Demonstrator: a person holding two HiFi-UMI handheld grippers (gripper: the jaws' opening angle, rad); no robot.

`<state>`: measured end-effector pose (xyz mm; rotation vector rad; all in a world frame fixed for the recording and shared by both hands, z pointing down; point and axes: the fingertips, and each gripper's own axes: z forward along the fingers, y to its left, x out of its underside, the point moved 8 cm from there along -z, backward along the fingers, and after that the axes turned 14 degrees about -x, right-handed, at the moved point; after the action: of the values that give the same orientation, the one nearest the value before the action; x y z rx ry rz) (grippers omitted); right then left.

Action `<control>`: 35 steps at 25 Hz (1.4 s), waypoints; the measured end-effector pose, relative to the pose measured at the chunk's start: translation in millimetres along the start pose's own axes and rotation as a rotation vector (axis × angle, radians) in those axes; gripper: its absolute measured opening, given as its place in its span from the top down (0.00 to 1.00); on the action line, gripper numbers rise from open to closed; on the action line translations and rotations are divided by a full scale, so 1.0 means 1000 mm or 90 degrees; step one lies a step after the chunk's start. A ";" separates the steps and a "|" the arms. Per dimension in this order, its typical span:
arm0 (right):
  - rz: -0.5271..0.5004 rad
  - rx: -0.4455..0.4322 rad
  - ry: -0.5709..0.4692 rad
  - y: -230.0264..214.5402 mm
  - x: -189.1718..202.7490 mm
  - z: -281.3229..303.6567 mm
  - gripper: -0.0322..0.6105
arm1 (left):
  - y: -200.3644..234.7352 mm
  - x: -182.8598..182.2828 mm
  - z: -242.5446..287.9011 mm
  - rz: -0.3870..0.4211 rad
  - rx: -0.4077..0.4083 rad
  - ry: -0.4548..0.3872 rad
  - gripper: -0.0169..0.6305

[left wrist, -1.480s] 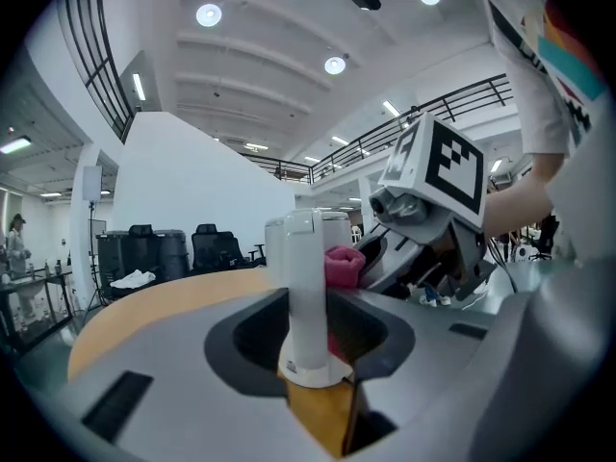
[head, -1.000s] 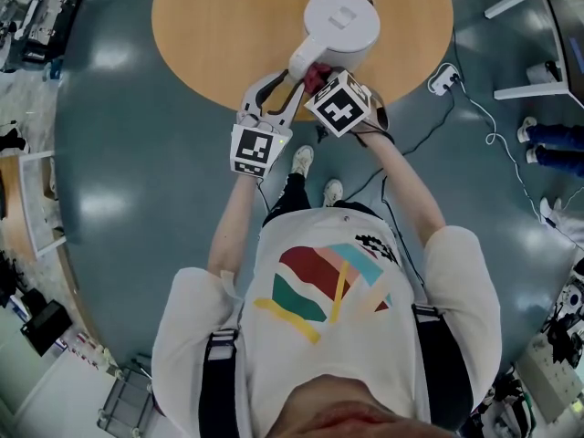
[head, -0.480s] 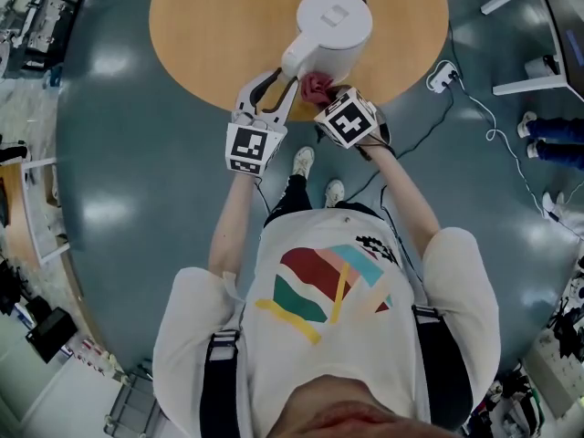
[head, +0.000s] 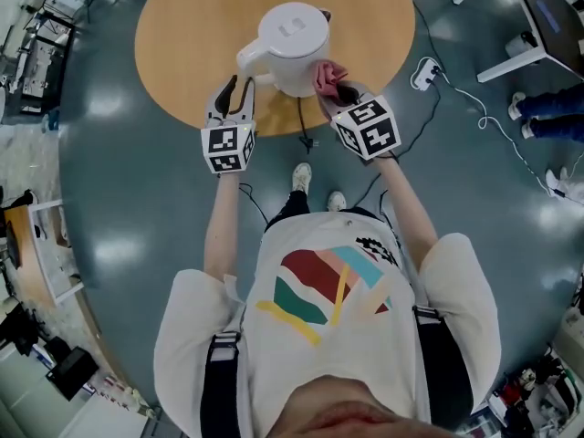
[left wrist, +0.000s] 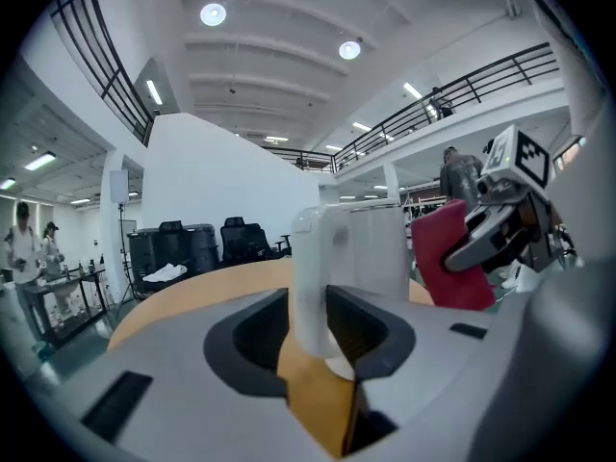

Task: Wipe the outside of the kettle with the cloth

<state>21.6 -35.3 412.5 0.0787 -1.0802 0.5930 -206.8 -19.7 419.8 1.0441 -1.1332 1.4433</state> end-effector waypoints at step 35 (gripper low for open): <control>-0.055 0.086 -0.260 0.116 0.036 -0.170 0.88 | -0.122 -0.072 -0.197 -0.110 -0.098 -0.166 0.72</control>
<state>113.5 135.6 334.5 0.3751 -1.4221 0.5857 -86.3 169.2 327.4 1.2122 -1.2827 1.0884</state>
